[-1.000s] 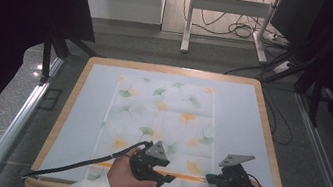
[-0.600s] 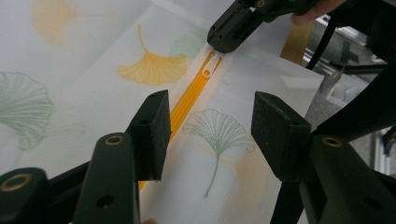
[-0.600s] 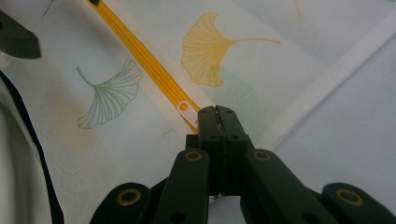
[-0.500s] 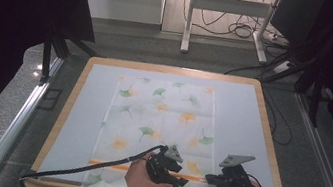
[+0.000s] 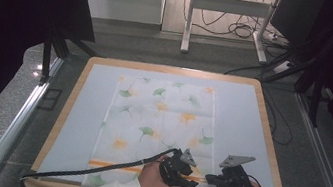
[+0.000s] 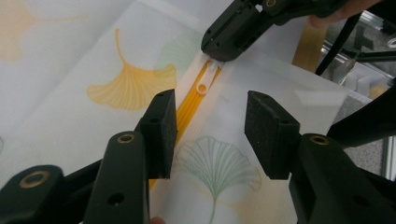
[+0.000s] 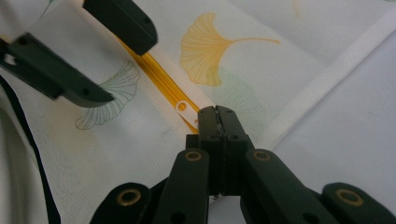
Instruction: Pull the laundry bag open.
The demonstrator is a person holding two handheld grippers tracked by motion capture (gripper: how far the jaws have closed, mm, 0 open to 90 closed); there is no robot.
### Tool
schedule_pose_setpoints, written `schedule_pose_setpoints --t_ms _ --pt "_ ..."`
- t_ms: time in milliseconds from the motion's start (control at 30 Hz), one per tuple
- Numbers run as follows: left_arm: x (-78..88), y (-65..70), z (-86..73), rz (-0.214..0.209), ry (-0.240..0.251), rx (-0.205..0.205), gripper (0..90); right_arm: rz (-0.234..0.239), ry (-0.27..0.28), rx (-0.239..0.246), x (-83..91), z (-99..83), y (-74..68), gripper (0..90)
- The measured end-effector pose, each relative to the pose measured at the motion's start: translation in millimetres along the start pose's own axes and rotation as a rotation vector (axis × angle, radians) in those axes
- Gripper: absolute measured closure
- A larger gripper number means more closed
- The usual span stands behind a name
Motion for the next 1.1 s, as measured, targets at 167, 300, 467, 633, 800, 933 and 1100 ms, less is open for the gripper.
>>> schedule_pose_setpoints --t_ms 167,300,467,633,800,933,1100 --pt "-7.7 -9.7 1.3 0.004 -0.019 0.035 61.6 -0.002 0.002 -0.002 0.3 -0.2 -0.1 89.3" --pt "-11.3 -9.1 1.7 -0.014 -0.008 0.042 64.7 0.001 0.001 -0.006 0.2 -0.4 0.3 89.3" --pt "-15.9 -11.7 1.8 -0.029 -0.013 0.067 67.1 0.0 0.002 -0.009 0.0 -0.7 0.3 89.4" --pt "-19.5 -12.0 1.5 -0.041 -0.009 0.079 66.7 0.003 0.004 -0.011 -0.1 -1.1 1.0 89.4" --pt "-20.0 -11.7 1.3 -0.037 -0.005 0.075 66.2 0.004 0.002 -0.011 0.0 -1.2 1.5 89.4" --pt "-19.1 -9.5 1.5 -0.037 -0.002 0.071 66.0 0.008 0.005 -0.015 -0.2 -1.2 1.8 89.4" --pt "-18.7 -8.2 0.6 0.0 -0.009 0.05 65.8 0.007 0.005 -0.016 -0.3 -1.3 2.0 89.4"
Point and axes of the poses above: each handheld gripper's, and its own axes: x roughly backward along the jaws, z roughly out of its top, y roughly to its right, the point moved 2 cm from there along -x, roughly forward along the jaws, and after that the axes turned 2 degrees about -z, right-handed, at the moved point
